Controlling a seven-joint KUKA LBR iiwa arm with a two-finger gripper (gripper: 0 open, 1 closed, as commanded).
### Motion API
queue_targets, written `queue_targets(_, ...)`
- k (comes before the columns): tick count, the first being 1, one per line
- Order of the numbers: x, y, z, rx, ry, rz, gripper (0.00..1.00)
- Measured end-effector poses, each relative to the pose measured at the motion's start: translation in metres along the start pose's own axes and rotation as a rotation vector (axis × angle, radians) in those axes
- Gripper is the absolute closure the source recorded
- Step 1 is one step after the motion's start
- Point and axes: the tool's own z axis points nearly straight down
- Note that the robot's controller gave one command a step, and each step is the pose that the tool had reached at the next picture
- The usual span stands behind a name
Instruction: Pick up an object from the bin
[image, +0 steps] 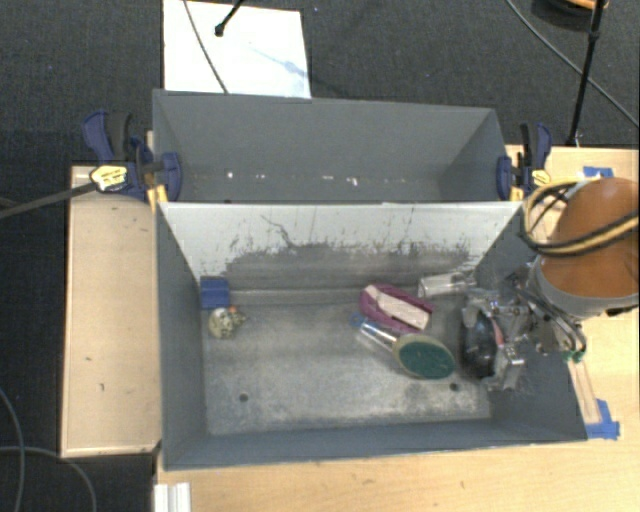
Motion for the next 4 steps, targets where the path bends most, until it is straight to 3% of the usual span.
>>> queue_targets(1,-0.018,-0.011,0.062,-0.01,-0.002,-0.021,0.0)
queue_targets(2,-0.017,-0.006,0.061,-0.016,0.0,-0.027,1.0)
queue_targets(3,-0.017,-0.012,0.061,-0.006,0.001,-0.024,0.0)
queue_targets(4,-0.07,-0.016,0.061,-0.005,0.017,-0.101,0.0)
